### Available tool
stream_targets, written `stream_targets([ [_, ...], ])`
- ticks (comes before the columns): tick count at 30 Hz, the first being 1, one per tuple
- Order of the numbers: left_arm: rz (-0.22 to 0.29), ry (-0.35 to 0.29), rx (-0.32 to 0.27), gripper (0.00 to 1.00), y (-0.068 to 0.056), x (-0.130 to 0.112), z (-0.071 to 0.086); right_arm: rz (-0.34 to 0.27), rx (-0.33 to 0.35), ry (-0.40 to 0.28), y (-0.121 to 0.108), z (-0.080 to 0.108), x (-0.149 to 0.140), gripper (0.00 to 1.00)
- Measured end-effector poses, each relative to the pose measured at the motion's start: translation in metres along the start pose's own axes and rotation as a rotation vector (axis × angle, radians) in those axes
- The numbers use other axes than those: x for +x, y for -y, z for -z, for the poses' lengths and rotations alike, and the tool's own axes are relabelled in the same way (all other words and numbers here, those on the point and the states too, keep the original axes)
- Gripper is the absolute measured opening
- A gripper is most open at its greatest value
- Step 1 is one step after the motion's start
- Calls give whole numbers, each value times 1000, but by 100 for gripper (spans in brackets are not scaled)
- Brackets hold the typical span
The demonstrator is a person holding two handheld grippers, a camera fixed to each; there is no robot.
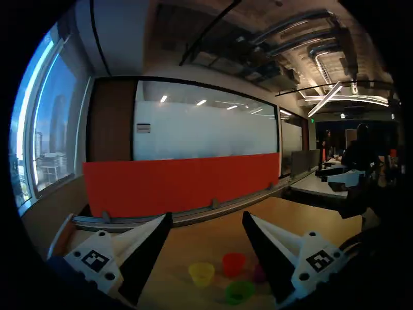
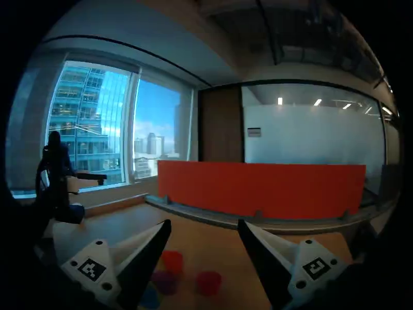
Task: Pour water
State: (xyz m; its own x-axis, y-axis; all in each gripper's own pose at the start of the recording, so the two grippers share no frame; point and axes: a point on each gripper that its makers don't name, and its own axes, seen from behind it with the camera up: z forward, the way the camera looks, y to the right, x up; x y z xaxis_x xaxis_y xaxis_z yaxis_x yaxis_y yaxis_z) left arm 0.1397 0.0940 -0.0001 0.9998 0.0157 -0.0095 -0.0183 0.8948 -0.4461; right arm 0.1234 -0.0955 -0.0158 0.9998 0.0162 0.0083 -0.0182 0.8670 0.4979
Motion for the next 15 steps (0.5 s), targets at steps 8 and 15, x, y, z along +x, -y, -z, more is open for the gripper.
stream_targets([
  [8, -11, 8, -83, 100, -16, 6, 1, -31, 99, 3, 23, -1, 9, 99],
  [15, -53, 37, -133, 100, -26, 0, 3, -11, 179, 28, 41, 2, 7, 99],
])
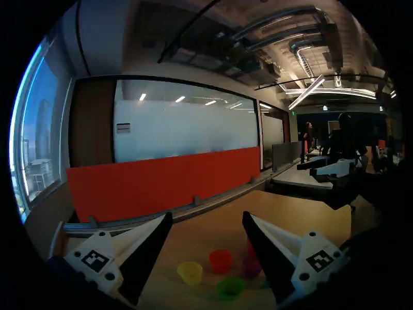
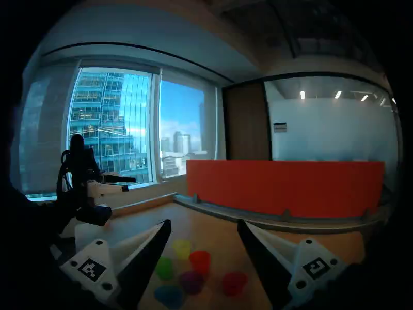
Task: Pour water
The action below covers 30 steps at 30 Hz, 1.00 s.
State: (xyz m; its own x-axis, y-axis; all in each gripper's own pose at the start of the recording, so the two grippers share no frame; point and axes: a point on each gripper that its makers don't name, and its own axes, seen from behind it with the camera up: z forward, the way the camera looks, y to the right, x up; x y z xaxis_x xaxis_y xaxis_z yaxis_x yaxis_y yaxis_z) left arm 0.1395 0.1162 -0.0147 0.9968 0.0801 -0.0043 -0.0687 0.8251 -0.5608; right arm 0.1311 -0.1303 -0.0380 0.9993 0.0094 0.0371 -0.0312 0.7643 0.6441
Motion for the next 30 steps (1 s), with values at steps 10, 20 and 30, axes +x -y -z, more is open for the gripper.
stream_targets([
  [10, 8, 66, -79, 100, -10, -20, -10, 54, 103, 63, 18, 1, -7, 99],
  [20, -24, 158, -129, 100, -12, -58, -21, 107, 180, 191, 24, 1, -46, 100],
  [30, -50, 227, -218, 100, -24, -80, -20, 140, 245, 307, 26, 1, -75, 100],
])
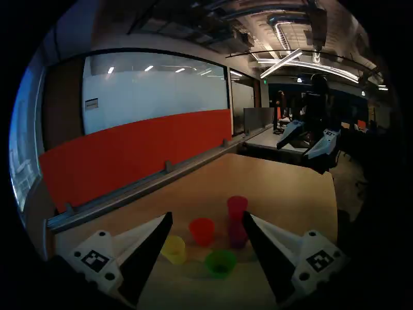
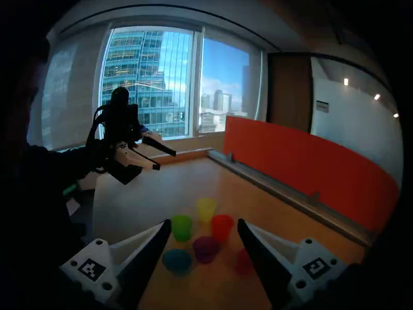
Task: Pour water
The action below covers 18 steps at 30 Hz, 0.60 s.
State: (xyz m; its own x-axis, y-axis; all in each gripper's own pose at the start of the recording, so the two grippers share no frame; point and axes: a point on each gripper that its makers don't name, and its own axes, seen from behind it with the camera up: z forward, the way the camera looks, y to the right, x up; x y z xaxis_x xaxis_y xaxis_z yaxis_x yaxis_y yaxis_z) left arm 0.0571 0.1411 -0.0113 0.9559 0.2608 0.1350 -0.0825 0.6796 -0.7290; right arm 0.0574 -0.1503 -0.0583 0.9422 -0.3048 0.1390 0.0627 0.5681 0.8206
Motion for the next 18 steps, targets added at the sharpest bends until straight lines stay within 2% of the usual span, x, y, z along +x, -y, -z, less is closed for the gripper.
stream_targets([
  [8, -15, 56, -40, 100, -6, -22, -8, 5, 28, 48, 2, -10, -15, 100],
  [18, -41, 122, -80, 100, -18, -55, -16, 40, 68, 130, 13, -27, -52, 100],
])
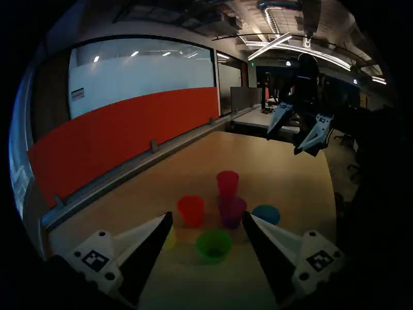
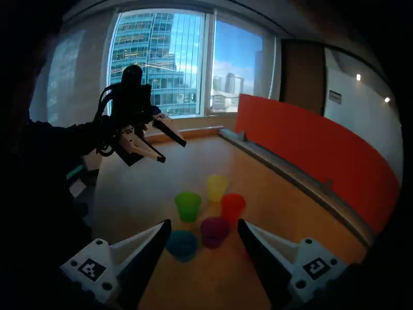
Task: Pour water
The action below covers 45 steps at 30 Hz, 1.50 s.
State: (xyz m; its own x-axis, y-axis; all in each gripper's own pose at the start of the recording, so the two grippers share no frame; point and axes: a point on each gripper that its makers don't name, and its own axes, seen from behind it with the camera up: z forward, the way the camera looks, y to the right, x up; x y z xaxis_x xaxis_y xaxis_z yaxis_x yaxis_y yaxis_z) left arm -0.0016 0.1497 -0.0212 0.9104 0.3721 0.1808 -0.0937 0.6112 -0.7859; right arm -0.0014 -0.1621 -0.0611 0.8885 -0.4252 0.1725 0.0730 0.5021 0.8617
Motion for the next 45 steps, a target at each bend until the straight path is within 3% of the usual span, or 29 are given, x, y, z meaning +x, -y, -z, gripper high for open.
stream_targets([
  [15, -24, 98, -49, 100, -15, -51, -18, 5, 56, 93, 19, -32, -51, 100],
  [26, -2, 141, -80, 100, -20, -77, -31, -11, 89, 131, 28, -51, -77, 100],
  [45, 20, 202, -103, 100, -20, -119, -57, 40, 111, 198, 40, -90, -121, 100],
])
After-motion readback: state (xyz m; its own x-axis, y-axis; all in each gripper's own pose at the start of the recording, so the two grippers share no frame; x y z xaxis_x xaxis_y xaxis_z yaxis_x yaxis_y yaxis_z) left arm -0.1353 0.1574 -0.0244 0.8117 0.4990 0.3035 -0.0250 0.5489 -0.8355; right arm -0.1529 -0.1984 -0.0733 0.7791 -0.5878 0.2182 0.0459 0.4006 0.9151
